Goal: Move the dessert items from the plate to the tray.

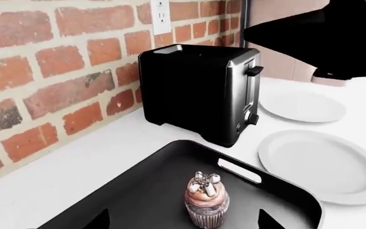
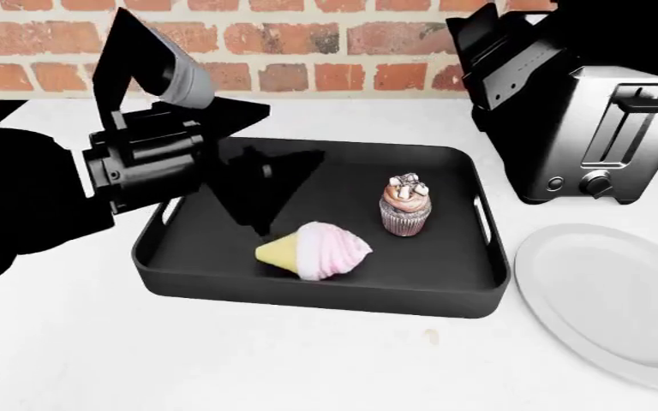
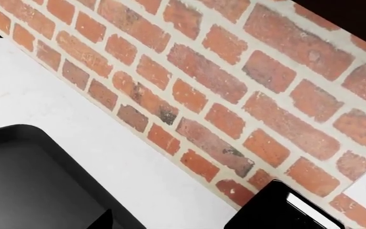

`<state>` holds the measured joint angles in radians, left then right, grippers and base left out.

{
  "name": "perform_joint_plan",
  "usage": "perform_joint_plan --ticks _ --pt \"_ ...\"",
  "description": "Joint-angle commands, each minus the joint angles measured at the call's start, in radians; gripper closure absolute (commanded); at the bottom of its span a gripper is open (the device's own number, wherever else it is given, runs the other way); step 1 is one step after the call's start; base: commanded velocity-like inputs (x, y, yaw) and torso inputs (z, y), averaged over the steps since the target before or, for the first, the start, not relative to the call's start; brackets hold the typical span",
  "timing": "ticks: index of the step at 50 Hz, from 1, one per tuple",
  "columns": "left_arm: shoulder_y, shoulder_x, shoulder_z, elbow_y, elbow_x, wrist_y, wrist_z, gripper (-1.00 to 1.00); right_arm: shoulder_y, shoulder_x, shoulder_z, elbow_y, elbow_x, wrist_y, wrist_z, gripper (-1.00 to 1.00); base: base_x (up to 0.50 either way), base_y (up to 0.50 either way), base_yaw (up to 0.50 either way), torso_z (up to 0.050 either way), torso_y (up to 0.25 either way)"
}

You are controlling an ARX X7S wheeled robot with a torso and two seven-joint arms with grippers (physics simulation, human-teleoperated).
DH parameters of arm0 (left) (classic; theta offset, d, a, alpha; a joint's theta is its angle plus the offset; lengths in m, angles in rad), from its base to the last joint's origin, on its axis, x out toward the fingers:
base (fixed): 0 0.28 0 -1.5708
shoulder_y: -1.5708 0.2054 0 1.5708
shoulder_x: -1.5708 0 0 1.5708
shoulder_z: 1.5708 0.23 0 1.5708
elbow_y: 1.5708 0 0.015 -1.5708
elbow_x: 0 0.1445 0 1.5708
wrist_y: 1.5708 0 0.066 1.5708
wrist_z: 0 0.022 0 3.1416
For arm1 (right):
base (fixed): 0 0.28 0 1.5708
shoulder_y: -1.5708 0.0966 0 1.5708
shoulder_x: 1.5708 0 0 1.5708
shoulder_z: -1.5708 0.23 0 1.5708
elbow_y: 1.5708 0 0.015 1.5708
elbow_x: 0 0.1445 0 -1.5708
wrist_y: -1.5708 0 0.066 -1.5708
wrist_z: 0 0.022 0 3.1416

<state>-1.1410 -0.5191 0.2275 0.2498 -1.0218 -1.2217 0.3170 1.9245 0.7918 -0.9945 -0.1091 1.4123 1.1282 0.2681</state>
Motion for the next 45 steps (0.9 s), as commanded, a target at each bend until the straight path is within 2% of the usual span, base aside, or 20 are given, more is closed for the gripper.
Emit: perform_joint_plan --ticks 1,12,26,34,45 --pt "-0.078 0.017 -0.052 -0.038 -0.041 -0.011 -0.019 -1.0 0.005 -0.004 0.0 0.003 -0.002 0.003 -0.002 -1.0 0.0 0.0 0.0 0.0 0.0" --pt "-0.129 0.021 -0.147 -0.03 -0.141 -0.051 -0.077 -1.0 0.024 -0.007 0.008 -0.01 0.021 0.023 0.019 -1.0 0.0 0.0 0.0 0.0 0.0" --pt "-0.117 0.012 -0.269 -0.013 -0.257 -0.076 -0.184 -1.0 0.013 0.011 0.042 -0.092 0.107 0.025 0.113 -1.0 0.0 0.0 0.0 0.0 0.0" --pt "-0.115 -0.003 -0.324 -0.024 -0.296 -0.071 -0.225 -1.0 0.038 0.044 0.077 -0.204 0.19 0.036 0.253 -1.0 0.0 0.0 0.0 0.0 0.0" --pt "-0.126 -0.064 -0.377 -0.031 -0.316 -0.062 -0.224 -1.0 0.143 0.064 0.087 -0.297 0.423 0.09 0.485 -1.0 0.0 0.0 0.0 0.0 0.0"
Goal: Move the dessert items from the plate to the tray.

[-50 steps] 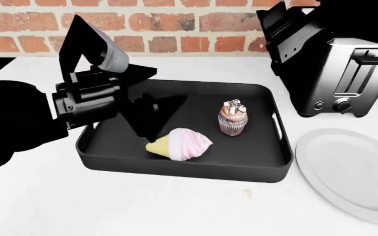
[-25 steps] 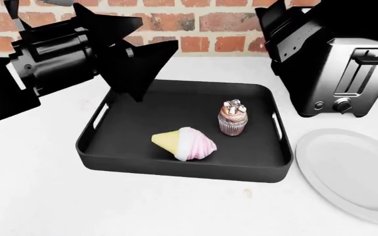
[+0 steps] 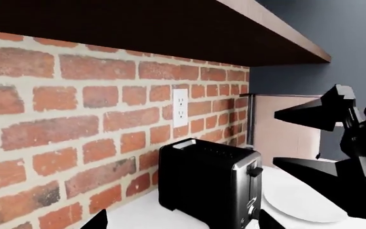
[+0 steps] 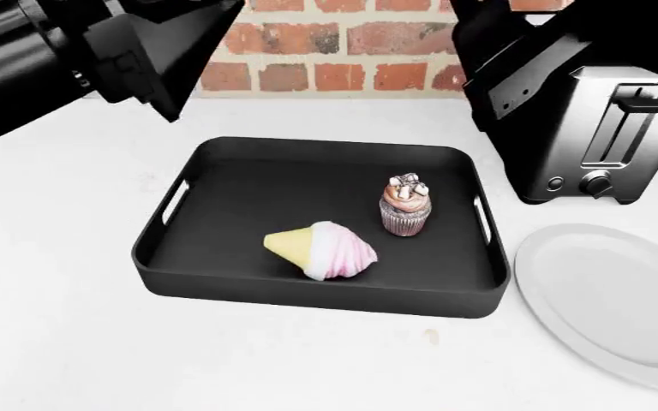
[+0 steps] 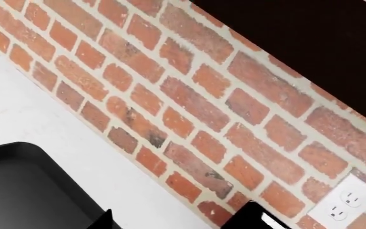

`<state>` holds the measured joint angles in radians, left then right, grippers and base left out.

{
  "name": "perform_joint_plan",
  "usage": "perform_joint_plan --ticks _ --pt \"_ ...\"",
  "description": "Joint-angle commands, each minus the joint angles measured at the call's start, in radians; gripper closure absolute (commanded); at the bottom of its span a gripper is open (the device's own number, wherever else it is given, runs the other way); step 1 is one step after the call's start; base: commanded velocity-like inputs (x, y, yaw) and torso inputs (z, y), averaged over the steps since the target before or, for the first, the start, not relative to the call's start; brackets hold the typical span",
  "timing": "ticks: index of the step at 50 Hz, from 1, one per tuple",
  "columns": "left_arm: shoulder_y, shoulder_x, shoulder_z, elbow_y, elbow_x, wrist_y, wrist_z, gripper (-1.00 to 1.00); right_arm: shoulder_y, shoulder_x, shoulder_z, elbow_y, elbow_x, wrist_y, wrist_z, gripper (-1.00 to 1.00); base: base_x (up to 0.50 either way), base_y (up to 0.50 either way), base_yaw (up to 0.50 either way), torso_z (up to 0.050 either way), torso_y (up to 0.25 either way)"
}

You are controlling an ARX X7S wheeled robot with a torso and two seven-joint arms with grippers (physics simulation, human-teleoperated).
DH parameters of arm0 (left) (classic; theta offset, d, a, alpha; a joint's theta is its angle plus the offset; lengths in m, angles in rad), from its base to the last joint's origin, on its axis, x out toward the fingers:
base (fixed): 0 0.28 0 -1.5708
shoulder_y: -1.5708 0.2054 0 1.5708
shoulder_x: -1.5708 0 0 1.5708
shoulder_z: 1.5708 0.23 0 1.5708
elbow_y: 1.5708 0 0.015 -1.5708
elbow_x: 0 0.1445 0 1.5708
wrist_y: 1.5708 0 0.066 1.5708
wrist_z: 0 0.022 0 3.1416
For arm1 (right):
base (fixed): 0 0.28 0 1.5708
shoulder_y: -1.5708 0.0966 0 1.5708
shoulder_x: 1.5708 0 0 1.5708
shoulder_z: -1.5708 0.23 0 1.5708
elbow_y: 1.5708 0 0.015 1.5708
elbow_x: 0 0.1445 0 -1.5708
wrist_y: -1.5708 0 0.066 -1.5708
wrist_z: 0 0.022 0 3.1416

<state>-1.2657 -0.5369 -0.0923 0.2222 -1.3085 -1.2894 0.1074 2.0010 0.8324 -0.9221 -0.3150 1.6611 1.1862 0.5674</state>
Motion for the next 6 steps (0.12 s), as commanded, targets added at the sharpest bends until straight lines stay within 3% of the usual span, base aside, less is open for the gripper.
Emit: perform_joint_plan --ticks 1,6 --pt "0.002 -0.052 -0.061 -0.003 -0.03 0.007 -0.012 -1.0 0.068 0.028 0.013 -0.098 0.19 0.031 0.201 -1.0 0.0 0.0 0.0 0.0 0.0" --pt "0.017 -0.083 -0.094 0.006 -0.056 0.0 -0.026 -1.0 0.078 0.048 0.007 -0.126 0.26 0.024 0.267 -1.0 0.0 0.0 0.0 0.0 0.0"
